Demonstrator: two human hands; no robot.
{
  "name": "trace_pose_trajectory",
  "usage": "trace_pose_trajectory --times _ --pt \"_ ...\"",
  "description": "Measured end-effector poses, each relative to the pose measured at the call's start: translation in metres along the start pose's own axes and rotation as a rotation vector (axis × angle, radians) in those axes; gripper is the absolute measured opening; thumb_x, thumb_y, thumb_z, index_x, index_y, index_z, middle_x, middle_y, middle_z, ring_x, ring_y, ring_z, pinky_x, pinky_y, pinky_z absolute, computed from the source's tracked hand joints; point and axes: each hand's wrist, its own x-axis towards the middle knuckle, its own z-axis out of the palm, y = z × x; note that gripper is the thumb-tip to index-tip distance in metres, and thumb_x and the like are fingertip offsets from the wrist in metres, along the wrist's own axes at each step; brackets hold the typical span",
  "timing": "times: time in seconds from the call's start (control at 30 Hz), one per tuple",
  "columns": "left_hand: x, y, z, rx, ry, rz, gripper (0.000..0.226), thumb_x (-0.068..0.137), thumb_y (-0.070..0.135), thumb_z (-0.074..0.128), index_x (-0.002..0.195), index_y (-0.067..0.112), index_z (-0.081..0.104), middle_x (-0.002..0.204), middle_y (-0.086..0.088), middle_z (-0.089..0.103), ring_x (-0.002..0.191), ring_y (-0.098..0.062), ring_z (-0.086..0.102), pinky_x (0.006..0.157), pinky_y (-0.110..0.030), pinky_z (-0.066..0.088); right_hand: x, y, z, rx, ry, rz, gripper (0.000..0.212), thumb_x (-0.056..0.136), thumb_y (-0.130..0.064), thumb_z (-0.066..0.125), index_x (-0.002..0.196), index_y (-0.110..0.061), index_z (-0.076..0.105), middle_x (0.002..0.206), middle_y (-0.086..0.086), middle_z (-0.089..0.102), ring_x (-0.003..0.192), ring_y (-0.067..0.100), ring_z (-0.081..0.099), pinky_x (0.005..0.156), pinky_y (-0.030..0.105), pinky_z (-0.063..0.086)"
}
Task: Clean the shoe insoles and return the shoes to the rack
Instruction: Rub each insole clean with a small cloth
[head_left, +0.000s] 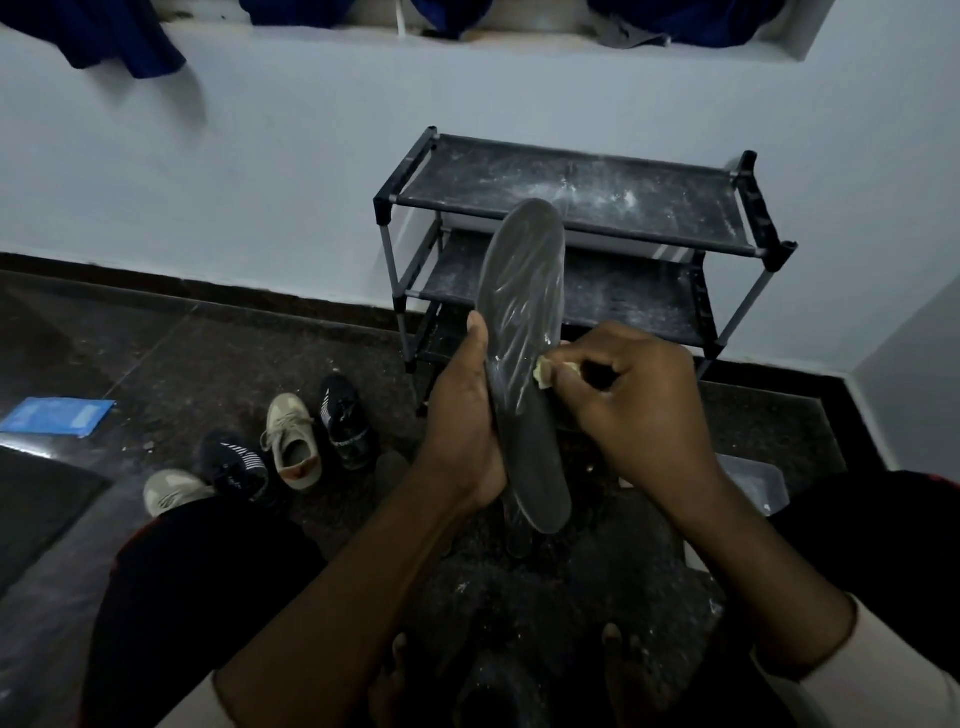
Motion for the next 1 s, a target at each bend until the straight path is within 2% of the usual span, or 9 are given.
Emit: trace_pose_trajectory --times 0.17,0.27,0.33,0.5,0.6,0.7,0.83,0.93,1.0 --pt "-0.001 0.003 0.0 -0.006 -0.023 -0.008 0.068 0.106 0.052 0.026 0.104 0.007 0.077 0.103 -0.017 0.074 0.094 -0.026 0.072 0.086 -0.036 0.06 -0.011 -0.004 0.002 0.045 -0.084 0.003 0.009 0.085 -0.007 0.077 0.089 -0.015 0.081 0.088 -0.009 0.072 0.08 -0.001 0.067 0.074 0.006 0.047" --pt "-0.001 0.0 0.001 0.006 0.002 -0.001 0.062 0.107 0.05 0.028 0.121 0.005 0.068 0.106 -0.016 0.073 0.096 -0.024 0.071 0.084 -0.034 0.06 -0.002 0.002 -0.003 0.017 0.005 0.029 0.007 0.087 -0.012 0.077 0.091 -0.017 0.081 0.086 -0.008 0.071 0.076 0.0 0.065 0.071 0.015 0.051" --pt "-0.002 -0.001 0.001 0.001 0.005 0.003 0.062 0.107 0.05 0.029 0.127 0.004 0.064 0.114 -0.018 0.071 0.104 -0.026 0.069 0.091 -0.036 0.059 -0.001 -0.002 0.001 0.013 -0.012 0.017 0.006 0.087 -0.012 0.078 0.09 -0.017 0.081 0.085 -0.008 0.071 0.076 0.001 0.065 0.071 0.016 0.052" --pt "-0.002 0.003 0.0 -0.01 0.001 -0.02 0.07 0.106 0.054 0.025 0.108 0.005 0.075 0.115 -0.025 0.07 0.102 -0.03 0.069 0.092 -0.04 0.058 -0.015 -0.005 0.004 0.066 -0.08 0.01 0.009 0.085 -0.008 0.077 0.088 -0.016 0.081 0.086 -0.012 0.072 0.081 -0.004 0.066 0.082 0.007 0.047" --pt "-0.003 0.0 0.001 0.016 0.007 -0.004 0.064 0.107 0.051 0.026 0.114 0.008 0.073 0.108 -0.017 0.073 0.098 -0.025 0.071 0.083 -0.035 0.061 -0.005 -0.003 0.001 0.033 0.001 0.031 0.007 0.087 -0.012 0.077 0.091 -0.016 0.081 0.086 -0.009 0.072 0.078 0.0 0.066 0.073 0.01 0.05" --pt "-0.004 -0.001 0.001 0.001 0.01 -0.008 0.062 0.107 0.051 0.028 0.124 0.005 0.066 0.115 -0.019 0.071 0.106 -0.028 0.07 0.089 -0.036 0.06 -0.012 -0.012 0.007 0.078 -0.073 0.013 0.006 0.086 -0.012 0.078 0.091 -0.015 0.081 0.087 -0.009 0.073 0.079 -0.001 0.067 0.072 0.008 0.05" --pt "-0.002 0.002 -0.002 0.013 0.007 -0.006 0.073 0.106 0.055 0.023 0.116 0.001 0.071 0.122 -0.028 0.066 0.117 -0.039 0.063 0.1 -0.044 0.054 -0.019 -0.009 0.006 0.099 -0.064 0.042 0.008 0.085 -0.011 0.079 0.089 -0.016 0.082 0.087 -0.011 0.074 0.082 -0.003 0.067 0.075 0.008 0.049" --pt "-0.003 -0.001 -0.001 -0.015 0.002 -0.008 0.067 0.107 0.051 0.026 0.104 0.008 0.077 0.106 -0.017 0.074 0.098 -0.026 0.072 0.082 -0.036 0.061 -0.011 -0.008 0.005 0.118 0.001 0.055 0.007 0.086 -0.013 0.079 0.091 -0.018 0.082 0.086 -0.011 0.073 0.08 0.001 0.068 0.074 0.013 0.052" --pt "-0.004 0.001 -0.002 -0.039 -0.01 -0.01 0.067 0.106 0.052 0.028 0.105 0.008 0.077 0.11 -0.02 0.073 0.102 -0.028 0.072 0.084 -0.036 0.061 -0.015 -0.013 0.009 0.15 -0.027 0.029 0.008 0.085 -0.012 0.08 0.09 -0.017 0.082 0.084 -0.01 0.073 0.078 0.003 0.068 0.072 0.017 0.054"
